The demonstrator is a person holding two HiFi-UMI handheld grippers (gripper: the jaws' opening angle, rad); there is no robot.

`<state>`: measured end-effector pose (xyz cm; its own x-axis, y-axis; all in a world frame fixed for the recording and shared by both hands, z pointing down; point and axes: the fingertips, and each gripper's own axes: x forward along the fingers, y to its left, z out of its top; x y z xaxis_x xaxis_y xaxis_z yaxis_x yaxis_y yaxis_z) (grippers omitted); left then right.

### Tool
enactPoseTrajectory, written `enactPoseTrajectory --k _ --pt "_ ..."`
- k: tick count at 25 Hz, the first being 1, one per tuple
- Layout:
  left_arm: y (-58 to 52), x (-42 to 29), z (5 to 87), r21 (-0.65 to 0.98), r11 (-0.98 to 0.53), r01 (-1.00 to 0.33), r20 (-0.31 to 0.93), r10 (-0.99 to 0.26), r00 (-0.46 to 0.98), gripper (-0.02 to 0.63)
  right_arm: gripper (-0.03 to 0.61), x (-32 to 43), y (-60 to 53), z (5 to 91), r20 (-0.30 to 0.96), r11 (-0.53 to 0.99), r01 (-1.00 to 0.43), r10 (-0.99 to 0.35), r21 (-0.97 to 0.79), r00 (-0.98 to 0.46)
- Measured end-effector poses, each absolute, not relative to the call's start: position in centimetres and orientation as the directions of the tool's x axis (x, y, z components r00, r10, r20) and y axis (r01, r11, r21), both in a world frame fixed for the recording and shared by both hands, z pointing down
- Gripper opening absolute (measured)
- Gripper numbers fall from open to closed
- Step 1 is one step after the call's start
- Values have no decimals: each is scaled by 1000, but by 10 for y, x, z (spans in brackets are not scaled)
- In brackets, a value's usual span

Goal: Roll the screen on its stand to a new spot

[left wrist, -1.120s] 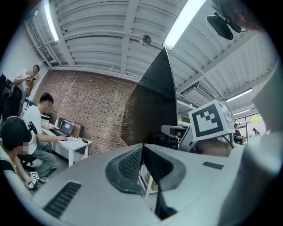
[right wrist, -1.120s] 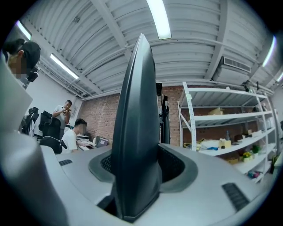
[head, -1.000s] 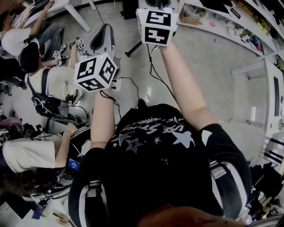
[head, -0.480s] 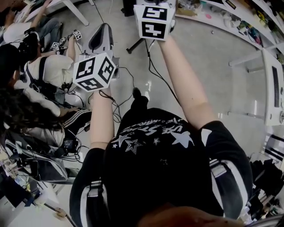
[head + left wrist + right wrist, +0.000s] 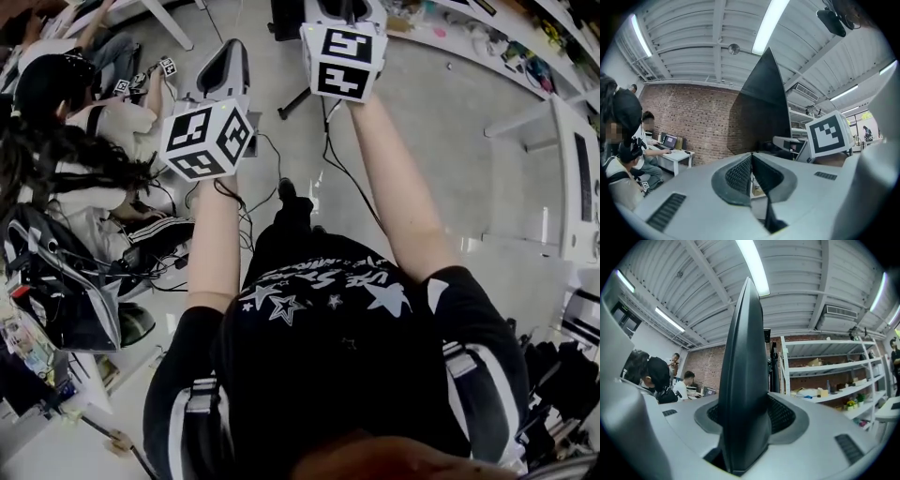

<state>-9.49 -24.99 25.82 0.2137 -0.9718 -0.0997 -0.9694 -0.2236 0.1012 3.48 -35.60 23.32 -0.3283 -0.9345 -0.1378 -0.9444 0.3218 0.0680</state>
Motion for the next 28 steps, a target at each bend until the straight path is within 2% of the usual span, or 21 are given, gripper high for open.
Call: enactPoseTrajectory --k 5,17,28 --pt "-236 -67 258 90 -254 -963 -102 -964 245 14 210 80 -338 234 -155 314 -948 -935 53 -318" --pt "-191 -52 257 75 -328 -942 -108 -941 320 14 201 107 -277 239 -176 299 -954 -938 26 -299" --pt "-128 -64 258 91 -394 -915 -107 -917 384 14 201 87 -179 241 -182 271 -959 -942 79 -281"
